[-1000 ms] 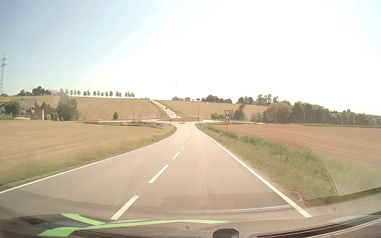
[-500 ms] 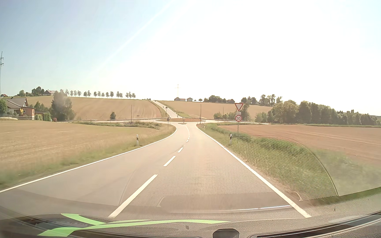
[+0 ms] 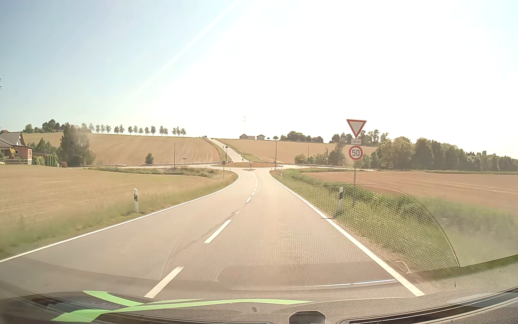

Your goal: Follow the waypoints while adhering to traffic rules and regulations

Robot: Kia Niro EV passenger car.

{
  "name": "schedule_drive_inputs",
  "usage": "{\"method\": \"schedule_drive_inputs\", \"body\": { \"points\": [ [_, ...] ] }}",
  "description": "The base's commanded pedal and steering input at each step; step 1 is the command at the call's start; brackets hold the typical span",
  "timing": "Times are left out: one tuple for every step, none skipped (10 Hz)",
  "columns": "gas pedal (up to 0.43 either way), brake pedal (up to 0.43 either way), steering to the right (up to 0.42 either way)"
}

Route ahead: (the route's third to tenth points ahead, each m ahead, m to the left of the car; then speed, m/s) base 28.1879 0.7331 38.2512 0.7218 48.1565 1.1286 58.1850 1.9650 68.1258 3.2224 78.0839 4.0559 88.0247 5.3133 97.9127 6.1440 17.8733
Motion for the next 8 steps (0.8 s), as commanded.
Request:
{"method": "schedule_drive_inputs", "body": {
  "points": [
    [0.000, 0.000, -0.006],
    [0.000, 0.000, -0.006],
    [0.000, 0.000, -0.006],
    [0.000, 0.000, -0.006],
    [0.000, 0.000, -0.006],
    [0.000, 0.000, -0.005],
    [0.000, 0.000, -0.006],
    [0.000, 0.000, -0.005]
  ]
}}
